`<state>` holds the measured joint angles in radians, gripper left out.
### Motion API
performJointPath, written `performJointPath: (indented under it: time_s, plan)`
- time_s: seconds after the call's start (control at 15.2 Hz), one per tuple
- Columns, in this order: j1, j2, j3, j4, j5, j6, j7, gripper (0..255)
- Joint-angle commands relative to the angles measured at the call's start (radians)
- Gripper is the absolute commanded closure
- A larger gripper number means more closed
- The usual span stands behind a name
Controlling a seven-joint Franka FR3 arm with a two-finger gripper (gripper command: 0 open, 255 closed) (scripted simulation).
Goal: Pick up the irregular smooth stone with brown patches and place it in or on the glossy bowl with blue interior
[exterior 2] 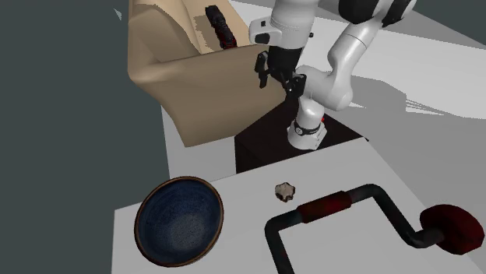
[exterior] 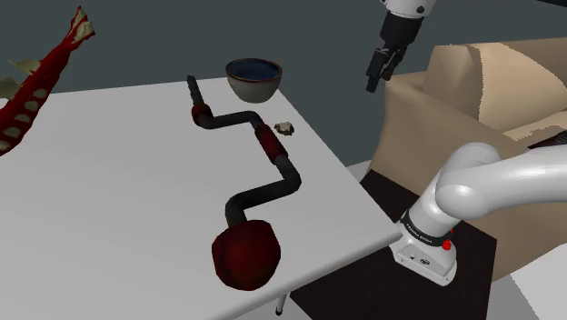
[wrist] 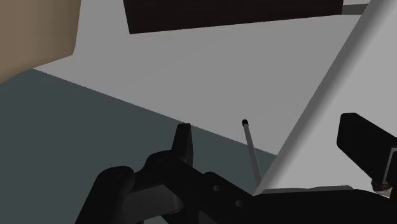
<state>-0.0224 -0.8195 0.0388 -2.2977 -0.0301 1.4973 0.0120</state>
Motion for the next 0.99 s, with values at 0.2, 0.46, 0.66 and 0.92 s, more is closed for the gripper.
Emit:
performJointPath:
  time_s: [0.2, 0.46, 0.66, 0.92]
  plan:
    - [0.014, 0.028, 0.054, -0.032, 0.033, 0.088, 0.058, 0]
    - [0.031, 0.085, 0.128, -0.055, 0.067, 0.207, 0.135, 0]
    - [0.039, 0.142, 0.185, -0.059, 0.084, 0.296, 0.192, 0]
    - [0.042, 0.234, 0.263, -0.044, 0.089, 0.412, 0.273, 0]
